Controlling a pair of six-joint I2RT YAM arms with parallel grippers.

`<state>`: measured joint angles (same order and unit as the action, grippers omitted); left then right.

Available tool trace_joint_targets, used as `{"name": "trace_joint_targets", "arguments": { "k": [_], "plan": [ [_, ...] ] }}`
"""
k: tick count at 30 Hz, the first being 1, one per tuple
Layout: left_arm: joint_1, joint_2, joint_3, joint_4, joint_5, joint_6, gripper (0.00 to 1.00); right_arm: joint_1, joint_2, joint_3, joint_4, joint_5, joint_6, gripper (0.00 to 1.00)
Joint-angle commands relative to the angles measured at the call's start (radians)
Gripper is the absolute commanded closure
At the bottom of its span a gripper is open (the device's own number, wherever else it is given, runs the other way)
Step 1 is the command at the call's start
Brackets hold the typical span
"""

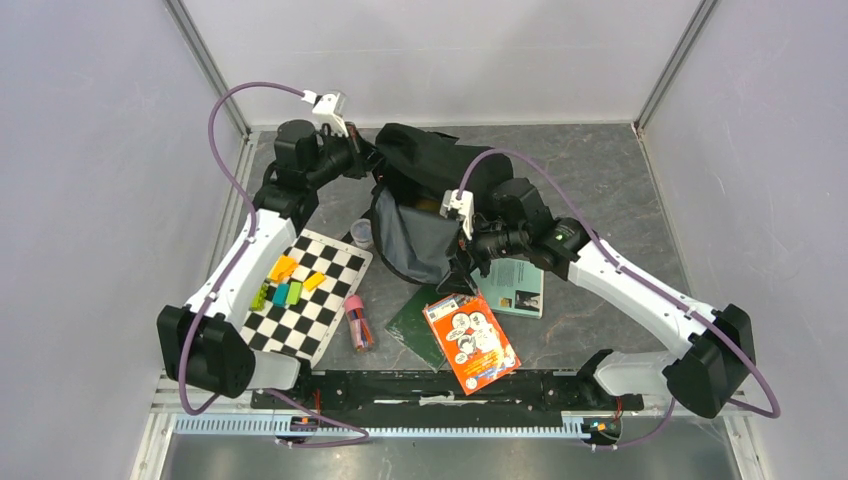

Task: Pack the student bag
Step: Place the book in the student bag, then pick up the book from the center of the board.

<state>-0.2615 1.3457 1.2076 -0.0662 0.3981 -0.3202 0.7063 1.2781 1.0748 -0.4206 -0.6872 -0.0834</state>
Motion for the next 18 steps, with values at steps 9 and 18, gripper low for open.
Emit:
{"name": "trace_joint_targets", "arguments": {
  "k": [9, 18],
  "plan": [
    [0.015, 0.155, 0.264, -0.135, -0.279, -0.148, 0.98, 0.053, -0.063, 0.109, -0.242, -0.158, -0.118, 0.02],
    [0.018, 0.193, 0.266, -0.142, -0.289, -0.075, 0.98, 0.047, -0.196, 0.072, -0.218, 0.034, 0.046, 0.02]
  ]
}}
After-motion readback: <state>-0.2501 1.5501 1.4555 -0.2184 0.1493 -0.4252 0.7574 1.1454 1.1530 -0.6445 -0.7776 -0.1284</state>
